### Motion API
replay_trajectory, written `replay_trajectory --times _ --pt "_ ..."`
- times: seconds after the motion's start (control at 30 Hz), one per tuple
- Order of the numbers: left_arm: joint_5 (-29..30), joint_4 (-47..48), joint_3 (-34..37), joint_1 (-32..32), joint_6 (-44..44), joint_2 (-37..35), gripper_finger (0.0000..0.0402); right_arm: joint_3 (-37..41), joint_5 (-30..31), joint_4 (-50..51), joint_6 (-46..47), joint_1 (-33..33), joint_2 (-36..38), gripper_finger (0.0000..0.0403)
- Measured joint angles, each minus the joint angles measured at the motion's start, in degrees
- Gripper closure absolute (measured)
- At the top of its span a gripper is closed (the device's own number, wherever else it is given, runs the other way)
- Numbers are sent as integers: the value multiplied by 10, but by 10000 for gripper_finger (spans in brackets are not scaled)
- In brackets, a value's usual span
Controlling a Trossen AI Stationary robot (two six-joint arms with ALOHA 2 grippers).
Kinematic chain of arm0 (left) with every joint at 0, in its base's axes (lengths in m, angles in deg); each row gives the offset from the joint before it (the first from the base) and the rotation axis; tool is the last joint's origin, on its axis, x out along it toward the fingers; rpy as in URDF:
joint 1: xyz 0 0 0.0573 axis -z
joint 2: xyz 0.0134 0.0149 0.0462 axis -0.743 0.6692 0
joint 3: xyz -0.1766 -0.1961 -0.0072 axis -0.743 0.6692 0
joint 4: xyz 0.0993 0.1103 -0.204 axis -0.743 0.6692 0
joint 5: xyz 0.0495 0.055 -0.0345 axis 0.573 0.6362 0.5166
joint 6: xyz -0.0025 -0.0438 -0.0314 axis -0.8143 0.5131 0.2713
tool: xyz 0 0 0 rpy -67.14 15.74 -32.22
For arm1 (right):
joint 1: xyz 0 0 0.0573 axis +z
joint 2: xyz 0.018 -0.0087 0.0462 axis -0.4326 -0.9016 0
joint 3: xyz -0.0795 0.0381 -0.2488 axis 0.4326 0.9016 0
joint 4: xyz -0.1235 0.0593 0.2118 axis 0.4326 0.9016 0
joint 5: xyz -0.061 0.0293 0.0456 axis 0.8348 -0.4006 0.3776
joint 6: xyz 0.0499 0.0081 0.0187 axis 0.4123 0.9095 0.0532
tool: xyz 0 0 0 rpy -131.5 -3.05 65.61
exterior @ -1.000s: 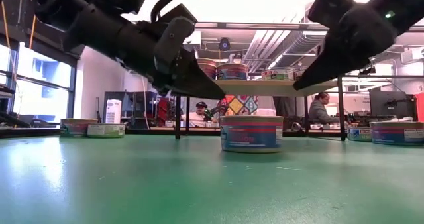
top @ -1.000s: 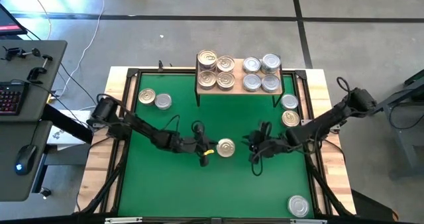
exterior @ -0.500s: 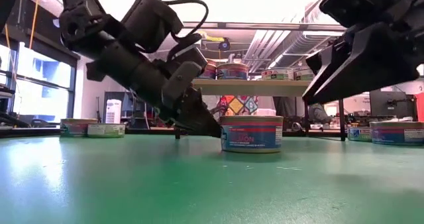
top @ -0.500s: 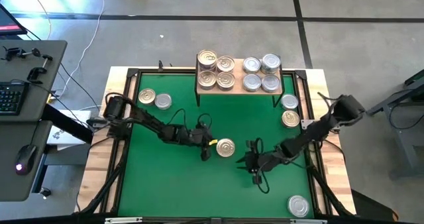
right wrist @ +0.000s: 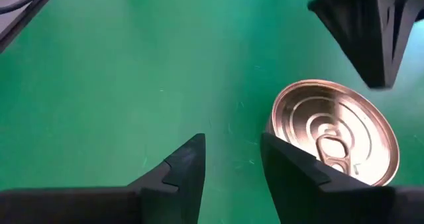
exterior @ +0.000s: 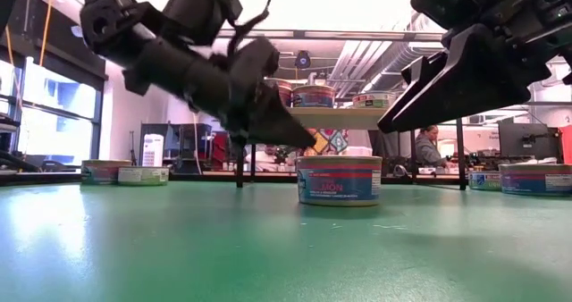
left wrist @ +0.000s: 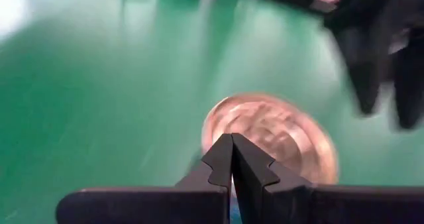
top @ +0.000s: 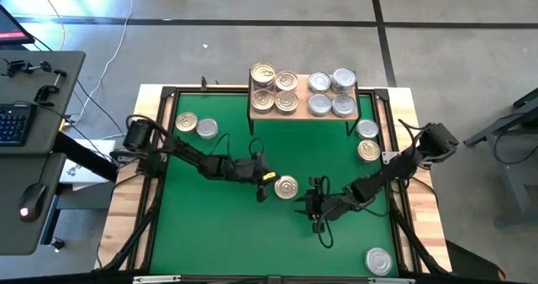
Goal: Stack canned seafood by type on shelf
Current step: Stack the blue pink tuna can on top of the blue pink tuna can on the shelf
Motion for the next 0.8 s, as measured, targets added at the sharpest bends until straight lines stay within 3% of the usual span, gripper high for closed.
replay_trajectory --times 0.33,0.53,0.67,0.8 --pt "-21 -3 0 -27 -4 29 401 0 0 0 -14 0 0 263" --pt "-16 -10 1 -21 -35 -1 402 0 0 0 -14 0 0 263" --pt "-83 -30 -13 -22 -39 -6 402 0 1 0 -14 0 0 263" --pt "-72 3 -31 -23 -53 10 401 0 1 -1 -14 0 0 263"
